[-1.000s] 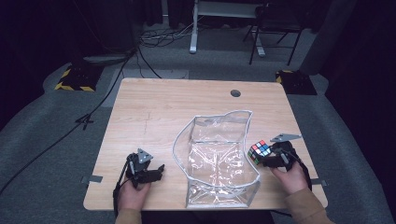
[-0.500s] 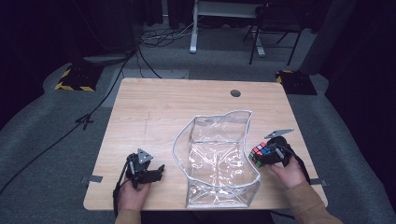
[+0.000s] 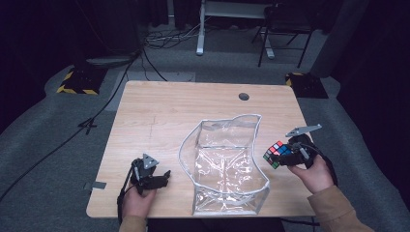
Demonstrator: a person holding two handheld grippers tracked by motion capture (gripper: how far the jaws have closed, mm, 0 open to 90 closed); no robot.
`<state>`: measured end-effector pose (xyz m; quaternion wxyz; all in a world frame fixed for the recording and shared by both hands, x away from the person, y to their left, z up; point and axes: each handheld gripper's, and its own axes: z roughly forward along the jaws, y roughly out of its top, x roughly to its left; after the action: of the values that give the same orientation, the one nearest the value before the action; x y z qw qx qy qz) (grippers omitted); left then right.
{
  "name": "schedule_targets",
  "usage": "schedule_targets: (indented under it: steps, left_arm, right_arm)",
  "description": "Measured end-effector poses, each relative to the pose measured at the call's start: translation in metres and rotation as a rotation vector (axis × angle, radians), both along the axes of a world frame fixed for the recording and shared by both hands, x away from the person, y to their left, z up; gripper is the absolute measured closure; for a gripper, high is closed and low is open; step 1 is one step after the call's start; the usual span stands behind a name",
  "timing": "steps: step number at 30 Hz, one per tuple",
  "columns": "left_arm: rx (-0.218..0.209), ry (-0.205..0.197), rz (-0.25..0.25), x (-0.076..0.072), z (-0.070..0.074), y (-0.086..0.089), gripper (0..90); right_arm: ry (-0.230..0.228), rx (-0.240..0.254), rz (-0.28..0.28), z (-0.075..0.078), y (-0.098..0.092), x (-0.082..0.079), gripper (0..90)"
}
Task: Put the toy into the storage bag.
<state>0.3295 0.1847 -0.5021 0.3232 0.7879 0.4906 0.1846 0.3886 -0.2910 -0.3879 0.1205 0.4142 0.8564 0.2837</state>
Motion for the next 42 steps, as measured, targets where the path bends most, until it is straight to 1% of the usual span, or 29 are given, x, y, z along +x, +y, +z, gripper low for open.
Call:
schedule_targets:
  steps: [9,12,15,18,19,21,23,27,29,31,35,36,38,39,40,42]
  left_arm:
    - [-0.001,0.001,0.000,0.000,0.000,0.000,19.8]
    - [-0.001,0.001,-0.001,0.000,0.000,0.000,19.8]
    - [-0.002,0.001,0.000,0.000,0.000,0.000,19.8]
    - [-0.004,0.003,0.000,-0.001,0.000,0.000,19.8]
    - [0.002,0.005,0.000,-0.001,0.000,0.000,19.8]
    - [0.001,0.003,-0.002,-0.001,0.000,0.000,19.8]
    - [0.001,0.002,-0.002,-0.001,0.000,0.000,19.8]
    - [0.001,0.002,-0.004,-0.001,0.000,0.000,19.8]
    - [0.001,0.001,-0.004,-0.001,0.000,0.000,19.8]
    - [0.000,0.001,-0.003,-0.001,0.000,0.000,19.8]
    - [-0.003,0.001,0.001,-0.002,0.000,0.000,19.8]
    - [-0.003,0.003,0.002,-0.002,0.000,0.000,19.8]
    - [-0.003,0.002,0.002,-0.002,0.000,0.000,19.8]
    - [-0.003,0.002,0.002,-0.002,0.000,0.000,19.8]
    - [-0.003,0.002,0.002,-0.002,0.000,0.000,19.8]
    - [-0.003,0.002,0.002,-0.002,0.000,0.000,19.8]
  right_arm:
    - [-0.004,0.014,0.031,0.029,-0.003,-0.002,33.8]
    - [0.006,0.020,0.046,0.038,-0.003,-0.003,33.8]
    - [0.003,0.016,0.063,0.047,-0.004,-0.002,33.8]
    - [0.006,0.021,0.072,0.055,-0.005,-0.002,33.8]
    - [0.005,0.019,0.075,0.058,-0.005,-0.002,33.8]
    - [0.004,0.017,0.086,0.063,-0.005,-0.002,33.8]
    - [-0.010,0.010,0.110,0.068,-0.005,-0.001,33.8]
    - [-0.023,-0.001,0.133,0.079,-0.003,-0.002,33.8]
    - [-0.028,-0.011,0.141,0.084,-0.001,-0.002,33.8]
    - [-0.026,-0.011,0.145,0.089,0.000,-0.003,33.8]
    - [-0.034,-0.014,0.173,0.099,0.002,-0.002,33.8]
    - [-0.031,-0.009,0.172,0.102,0.003,-0.002,33.8]
    - [-0.042,-0.009,0.184,0.108,0.005,-0.002,33.8]
    - [-0.035,0.000,0.183,0.111,0.006,-0.002,33.8]
    - [-0.044,0.002,0.194,0.116,0.006,-0.001,33.8]
    - [-0.045,0.009,0.196,0.121,0.007,-0.001,33.8]
